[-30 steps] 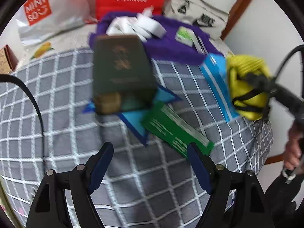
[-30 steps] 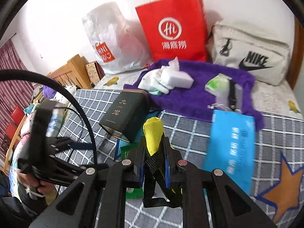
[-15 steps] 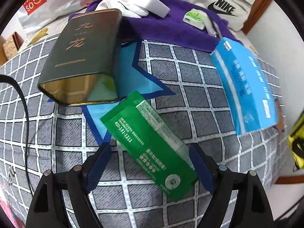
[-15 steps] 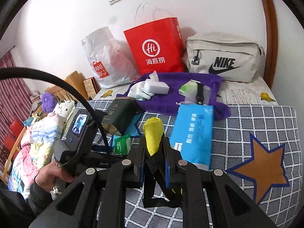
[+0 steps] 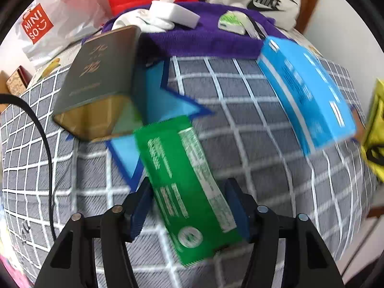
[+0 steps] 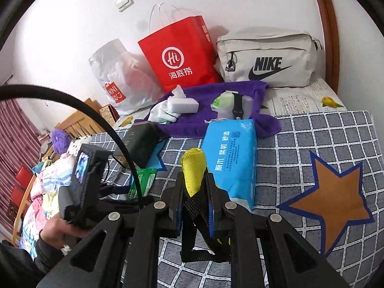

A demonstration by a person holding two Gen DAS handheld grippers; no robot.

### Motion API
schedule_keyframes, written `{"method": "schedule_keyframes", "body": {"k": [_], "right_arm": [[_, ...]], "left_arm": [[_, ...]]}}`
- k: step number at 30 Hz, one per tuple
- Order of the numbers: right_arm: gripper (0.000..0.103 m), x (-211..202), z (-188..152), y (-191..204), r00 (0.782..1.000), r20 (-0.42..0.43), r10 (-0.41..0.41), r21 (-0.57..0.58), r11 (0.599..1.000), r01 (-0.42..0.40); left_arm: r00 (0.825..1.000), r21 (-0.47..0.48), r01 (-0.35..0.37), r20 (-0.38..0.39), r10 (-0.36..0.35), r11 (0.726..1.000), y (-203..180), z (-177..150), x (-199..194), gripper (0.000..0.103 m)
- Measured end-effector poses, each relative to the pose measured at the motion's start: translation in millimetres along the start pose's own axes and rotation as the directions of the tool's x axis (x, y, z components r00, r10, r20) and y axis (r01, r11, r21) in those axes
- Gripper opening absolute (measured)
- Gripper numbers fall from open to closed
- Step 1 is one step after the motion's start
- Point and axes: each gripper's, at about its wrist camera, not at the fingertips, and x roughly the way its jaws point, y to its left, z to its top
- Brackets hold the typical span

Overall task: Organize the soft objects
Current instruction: 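Grip the green packet with the left tool while the right tool holds the pouch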

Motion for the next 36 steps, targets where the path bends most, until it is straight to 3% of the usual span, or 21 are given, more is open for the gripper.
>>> {"method": "schedule_keyframes", "body": {"k": [2,4,9,11,13,16,22,36], "right_arm": [[0.016,0,-1,4,1.000,0.001,0.010,-0.006,1.000,-0.010],[0.016,2,-1,7,1.000,0.000,0.022,-0.013,1.000,-0.022],[0.016,6,-2,13,0.999,-0.013,0.034,-0.022,0.999,-0.034],[0.016,5,-2,14,0.999,-0.012,0.037,-0.023,0.999,-0.037],[0.016,4,-2,15,0.999,-0.012,0.036,-0.023,0.999,-0.036],[0.016,5,-2,16,0.999,-0.015,0.030,-0.026,0.999,-0.031],[0.016,9,6,22,0.999,-0.029,0.017,-0.030,0.999,-0.018],[0.016,19,20,37,0.999,-0.031,0.010,-0.052,0.999,-0.012]], "left_arm": [[1.000,0.005,0.016,-0.022,-0.016,1.000,8,-9,-5,0.061],[0.999,0.002,0.023,-0.036,-0.023,1.000,16,-14,-9,0.074],[0.999,-0.016,0.022,-0.027,-0.022,1.000,20,-10,-5,0.076],[1.000,0.015,0.009,-0.016,-0.009,1.000,13,-6,-1,0.069],[1.000,0.040,-0.016,0.008,0.015,0.999,7,-4,1,0.044],[1.000,0.046,0.017,0.010,-0.017,0.999,4,-1,-3,0.036],[0.989,0.013,0.145,0.021,-0.145,0.989,17,-1,-17,0.035],[0.970,0.042,0.219,0.100,-0.223,0.975,27,-3,-65,0.035]]}}
